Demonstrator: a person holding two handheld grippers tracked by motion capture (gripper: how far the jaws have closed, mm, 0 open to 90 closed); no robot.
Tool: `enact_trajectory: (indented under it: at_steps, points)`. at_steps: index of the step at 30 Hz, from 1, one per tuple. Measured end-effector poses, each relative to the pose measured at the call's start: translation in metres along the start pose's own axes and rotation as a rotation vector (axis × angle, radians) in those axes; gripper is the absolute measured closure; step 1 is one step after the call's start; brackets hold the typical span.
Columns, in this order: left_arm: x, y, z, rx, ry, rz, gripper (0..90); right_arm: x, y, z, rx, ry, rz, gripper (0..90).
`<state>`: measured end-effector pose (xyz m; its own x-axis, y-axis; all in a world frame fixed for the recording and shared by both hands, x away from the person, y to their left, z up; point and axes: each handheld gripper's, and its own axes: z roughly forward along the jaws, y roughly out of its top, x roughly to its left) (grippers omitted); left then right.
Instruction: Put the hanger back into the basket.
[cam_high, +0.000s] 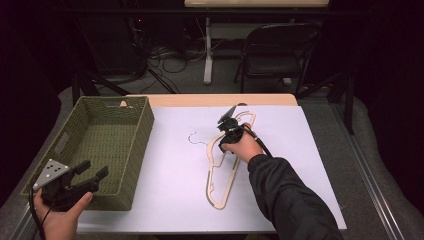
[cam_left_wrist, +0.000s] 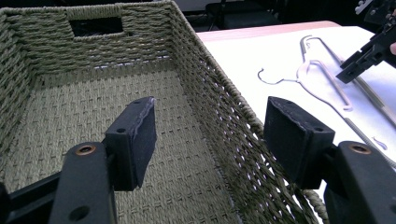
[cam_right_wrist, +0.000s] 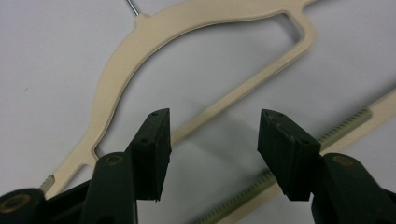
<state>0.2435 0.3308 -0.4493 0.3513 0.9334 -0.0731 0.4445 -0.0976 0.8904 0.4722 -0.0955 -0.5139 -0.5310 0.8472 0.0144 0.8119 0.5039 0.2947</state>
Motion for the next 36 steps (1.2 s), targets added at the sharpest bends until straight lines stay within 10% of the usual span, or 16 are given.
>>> enact_trajectory:
  at_steps: [2,7,14,15,26,36]
  points:
    - [0.0,0.0,0.0,-0.001,0.001,-0.001,34.3,0.003,-0.002,0.008,-0.064,0.041,0.036,42.6]
    - [0.0,0.0,0.0,-0.004,0.001,-0.001,34.4,0.007,0.001,0.009,0.036,0.035,0.024,42.5]
    - [0.001,0.0,0.0,-0.007,0.0,-0.003,34.4,0.009,0.002,0.017,0.006,0.056,0.042,41.6]
    - [0.001,0.0,-0.001,-0.008,0.0,-0.004,34.5,0.008,0.005,0.012,0.102,0.028,0.017,41.6]
    - [0.001,-0.001,0.0,-0.008,0.003,-0.005,34.5,0.011,0.001,0.022,-0.032,0.052,0.066,44.8]
    - [0.001,-0.001,0.0,-0.01,0.005,-0.004,34.5,0.012,0.005,0.016,0.076,-0.018,0.005,48.8]
